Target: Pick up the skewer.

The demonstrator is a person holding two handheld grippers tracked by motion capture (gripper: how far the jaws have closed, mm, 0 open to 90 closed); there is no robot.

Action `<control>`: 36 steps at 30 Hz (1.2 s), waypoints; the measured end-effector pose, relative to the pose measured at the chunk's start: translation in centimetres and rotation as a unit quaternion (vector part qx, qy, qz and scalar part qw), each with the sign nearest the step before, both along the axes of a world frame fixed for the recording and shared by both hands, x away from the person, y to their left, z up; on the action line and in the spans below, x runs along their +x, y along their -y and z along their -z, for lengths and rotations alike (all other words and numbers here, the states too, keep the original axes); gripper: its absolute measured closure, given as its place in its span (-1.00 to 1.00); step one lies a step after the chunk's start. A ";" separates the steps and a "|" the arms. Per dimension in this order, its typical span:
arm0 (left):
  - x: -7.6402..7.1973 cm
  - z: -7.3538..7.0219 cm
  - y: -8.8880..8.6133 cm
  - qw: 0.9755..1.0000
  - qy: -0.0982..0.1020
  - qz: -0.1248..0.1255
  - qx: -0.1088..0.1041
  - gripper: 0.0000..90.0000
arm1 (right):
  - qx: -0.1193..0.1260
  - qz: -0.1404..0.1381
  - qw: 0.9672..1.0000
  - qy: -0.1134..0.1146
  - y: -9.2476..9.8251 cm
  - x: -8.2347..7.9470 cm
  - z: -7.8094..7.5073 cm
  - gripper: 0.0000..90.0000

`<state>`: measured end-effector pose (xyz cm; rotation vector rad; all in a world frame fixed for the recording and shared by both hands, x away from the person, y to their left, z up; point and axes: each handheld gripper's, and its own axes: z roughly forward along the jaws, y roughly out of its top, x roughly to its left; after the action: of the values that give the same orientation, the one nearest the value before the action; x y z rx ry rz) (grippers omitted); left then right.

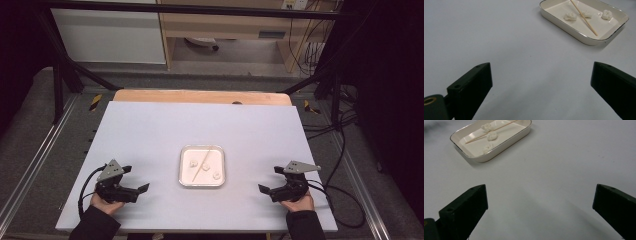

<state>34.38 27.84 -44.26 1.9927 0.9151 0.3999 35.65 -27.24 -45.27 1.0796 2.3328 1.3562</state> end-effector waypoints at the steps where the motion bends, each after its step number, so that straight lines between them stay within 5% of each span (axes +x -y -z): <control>1: 0.0 0.0 0.1 1.000 0.000 0.000 0.001 -0.91 | 0.000 -0.001 1.000 0.000 0.0 0.0 0.0 -0.99; 18: 0.1 -0.4 1.0 1.000 -0.001 0.007 0.004 -0.91 | 0.000 -0.001 1.000 0.002 0.0 0.0 0.0 -0.99; 36: 0.6 -1.5 4.7 1.000 -0.018 0.007 0.022 -0.86 | -0.004 -0.001 1.000 0.003 0.0 0.0 0.0 -0.99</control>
<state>34.98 23.10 -42.79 2.0511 0.9218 0.3789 35.67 -27.28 -45.22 1.0689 2.3331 1.3475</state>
